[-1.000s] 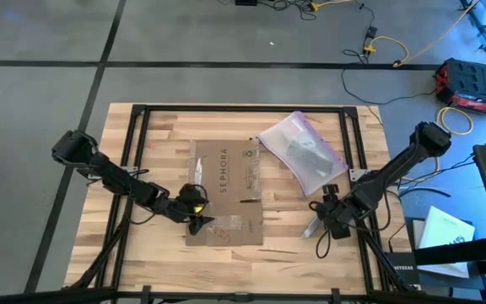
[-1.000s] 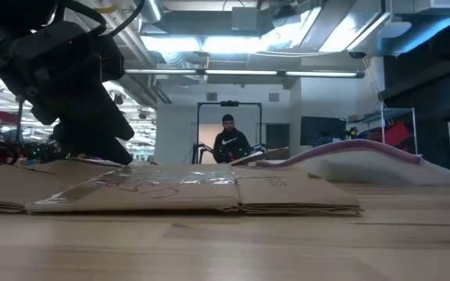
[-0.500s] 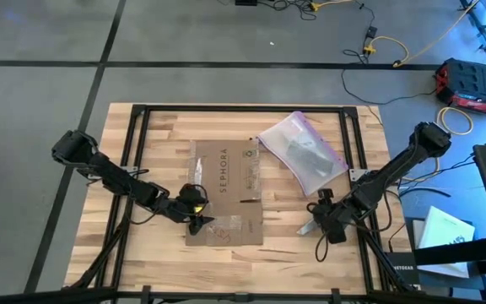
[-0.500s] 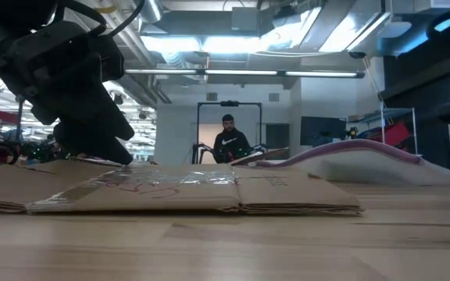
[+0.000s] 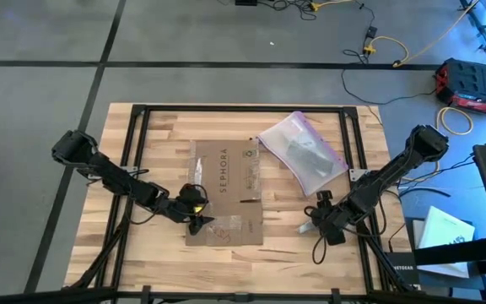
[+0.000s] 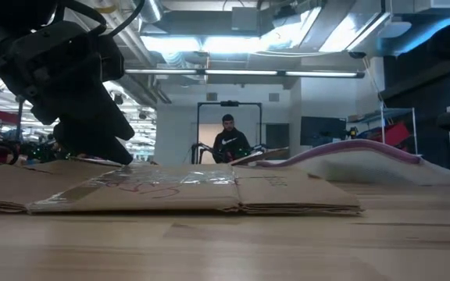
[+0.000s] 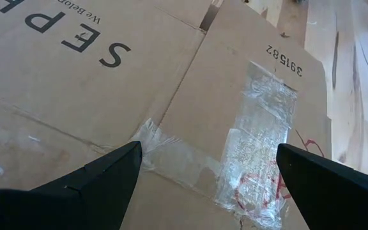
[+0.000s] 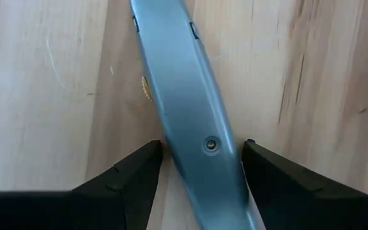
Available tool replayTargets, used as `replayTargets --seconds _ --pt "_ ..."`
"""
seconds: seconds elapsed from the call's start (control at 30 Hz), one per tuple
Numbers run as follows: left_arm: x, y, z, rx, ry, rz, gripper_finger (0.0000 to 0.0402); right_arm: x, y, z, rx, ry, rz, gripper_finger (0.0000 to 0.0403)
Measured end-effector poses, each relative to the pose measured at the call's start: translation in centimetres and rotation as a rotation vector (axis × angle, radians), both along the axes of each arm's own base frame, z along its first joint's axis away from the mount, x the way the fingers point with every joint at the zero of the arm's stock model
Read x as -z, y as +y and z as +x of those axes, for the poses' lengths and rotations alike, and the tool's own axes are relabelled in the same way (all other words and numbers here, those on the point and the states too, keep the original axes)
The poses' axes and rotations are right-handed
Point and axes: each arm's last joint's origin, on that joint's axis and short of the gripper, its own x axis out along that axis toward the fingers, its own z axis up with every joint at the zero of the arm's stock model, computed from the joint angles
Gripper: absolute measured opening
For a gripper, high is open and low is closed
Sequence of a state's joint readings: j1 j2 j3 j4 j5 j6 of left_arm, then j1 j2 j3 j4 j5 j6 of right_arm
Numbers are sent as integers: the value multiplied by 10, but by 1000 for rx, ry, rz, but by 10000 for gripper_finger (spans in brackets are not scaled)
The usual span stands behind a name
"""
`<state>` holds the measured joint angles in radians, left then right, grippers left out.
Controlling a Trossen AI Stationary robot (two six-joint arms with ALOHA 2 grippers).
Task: Unpack boxes
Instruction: Close the cutter
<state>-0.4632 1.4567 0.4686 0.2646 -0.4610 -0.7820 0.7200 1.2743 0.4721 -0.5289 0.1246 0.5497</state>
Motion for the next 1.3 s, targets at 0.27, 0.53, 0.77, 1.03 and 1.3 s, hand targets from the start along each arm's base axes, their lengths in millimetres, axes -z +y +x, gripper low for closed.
replayTargets --seconds 0.27,0.53,0.77,1.03,1.3 --pt "0 0 0 1 0 1 351 1 -1 -2 32 28 4 209" --pt "0 0 0 3 0 3 351 1 -2 -3 53 40 -3 209" --pt "0 0 0 2 0 2 351 1 -3 -4 74 56 -12 209" --pt "0 0 0 3 0 3 351 2 -4 -5 74 66 -24 209" --pt "0 0 0 3 1 4 351 2 -4 -6 72 71 -19 157"
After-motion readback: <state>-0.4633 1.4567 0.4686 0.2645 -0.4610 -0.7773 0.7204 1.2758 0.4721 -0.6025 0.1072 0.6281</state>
